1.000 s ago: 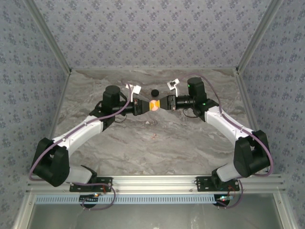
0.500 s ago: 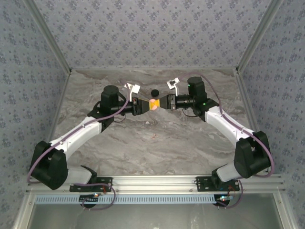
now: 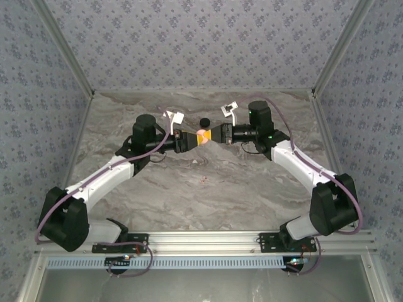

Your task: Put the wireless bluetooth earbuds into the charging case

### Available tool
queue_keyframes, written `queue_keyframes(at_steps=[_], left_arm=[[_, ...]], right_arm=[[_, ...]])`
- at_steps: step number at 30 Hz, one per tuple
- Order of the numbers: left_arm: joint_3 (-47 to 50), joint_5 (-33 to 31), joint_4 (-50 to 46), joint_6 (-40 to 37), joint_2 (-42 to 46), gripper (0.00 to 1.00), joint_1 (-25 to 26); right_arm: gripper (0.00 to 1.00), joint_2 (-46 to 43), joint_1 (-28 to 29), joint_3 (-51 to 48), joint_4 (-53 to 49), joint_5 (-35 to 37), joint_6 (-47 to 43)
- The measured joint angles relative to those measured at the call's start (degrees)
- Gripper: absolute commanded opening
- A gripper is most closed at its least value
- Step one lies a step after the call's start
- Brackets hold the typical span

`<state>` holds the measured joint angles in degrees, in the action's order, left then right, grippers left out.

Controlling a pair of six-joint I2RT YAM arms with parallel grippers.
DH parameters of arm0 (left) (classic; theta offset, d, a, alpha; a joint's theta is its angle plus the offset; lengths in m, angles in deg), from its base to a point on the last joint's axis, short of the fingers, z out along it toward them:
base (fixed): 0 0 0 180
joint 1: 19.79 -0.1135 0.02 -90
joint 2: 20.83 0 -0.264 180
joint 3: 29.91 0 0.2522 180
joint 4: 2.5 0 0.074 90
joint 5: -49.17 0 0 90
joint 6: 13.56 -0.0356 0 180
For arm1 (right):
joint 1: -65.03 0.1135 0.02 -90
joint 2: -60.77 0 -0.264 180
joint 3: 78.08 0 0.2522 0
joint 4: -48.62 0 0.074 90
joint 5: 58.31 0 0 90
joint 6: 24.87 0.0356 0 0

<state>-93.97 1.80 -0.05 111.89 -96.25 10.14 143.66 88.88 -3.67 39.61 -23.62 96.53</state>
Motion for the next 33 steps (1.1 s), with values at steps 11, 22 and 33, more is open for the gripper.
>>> queue_keyframes(at_steps=[11,22,33], left_arm=[[0.02,-0.35,1.7,1.38,0.0,0.47,0.46],[0.02,-1.57,1.86,1.73,0.0,0.5,0.46],[0.02,-2.51,1.6,1.73,-0.02,0.5,0.46]], right_arm=[[0.2,-0.04,0.2,0.04,0.26,0.39,0.46],[0.2,-0.04,0.2,0.07,0.24,0.7,0.76],[0.21,-0.42,0.31,0.81,0.24,1.09,0.76]])
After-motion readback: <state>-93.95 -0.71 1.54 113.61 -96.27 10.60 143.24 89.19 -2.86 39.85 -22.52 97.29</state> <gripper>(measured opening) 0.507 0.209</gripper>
